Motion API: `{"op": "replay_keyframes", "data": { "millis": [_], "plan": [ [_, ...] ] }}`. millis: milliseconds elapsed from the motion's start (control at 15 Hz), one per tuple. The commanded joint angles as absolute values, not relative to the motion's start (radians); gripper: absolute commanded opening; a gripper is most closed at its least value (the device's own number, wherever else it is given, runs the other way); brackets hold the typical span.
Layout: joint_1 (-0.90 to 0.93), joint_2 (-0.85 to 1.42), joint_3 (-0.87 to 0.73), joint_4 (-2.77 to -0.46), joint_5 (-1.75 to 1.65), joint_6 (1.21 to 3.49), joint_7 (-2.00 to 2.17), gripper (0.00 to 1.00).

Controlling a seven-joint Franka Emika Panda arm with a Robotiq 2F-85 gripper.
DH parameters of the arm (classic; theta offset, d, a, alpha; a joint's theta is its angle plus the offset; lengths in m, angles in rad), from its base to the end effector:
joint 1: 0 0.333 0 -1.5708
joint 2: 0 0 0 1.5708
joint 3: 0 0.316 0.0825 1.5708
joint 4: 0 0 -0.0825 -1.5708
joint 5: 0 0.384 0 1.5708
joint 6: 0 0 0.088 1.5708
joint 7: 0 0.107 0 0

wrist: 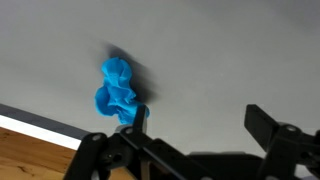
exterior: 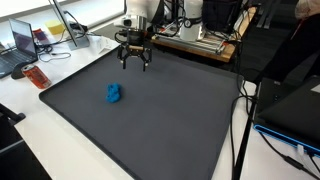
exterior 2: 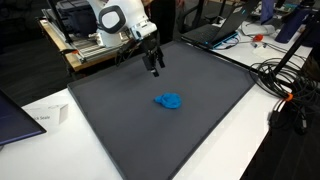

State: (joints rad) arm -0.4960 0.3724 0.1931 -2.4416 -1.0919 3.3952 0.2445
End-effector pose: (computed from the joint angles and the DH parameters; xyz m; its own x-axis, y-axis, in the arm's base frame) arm 0.4798 -0.0429 0.2100 0.7199 0.4900 0.4916 0.4882 -0.8609 0.1432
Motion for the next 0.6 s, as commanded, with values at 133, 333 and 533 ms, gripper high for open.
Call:
{"op": "replay_keyframes", "data": {
  "millis": [133, 333, 533],
  "plan": [
    [-0.743, 0.43, 0.409, -2.378, -1.163, 3.337, 0.296, 1.0],
    [-0.904, 0.493, 0.574, -2.343, -1.139, 3.258, 0.244, 1.0],
    [-1.096, 0.58, 0.781, -2.303, -1.052, 3.129, 0.118, 1.0]
  ]
}}
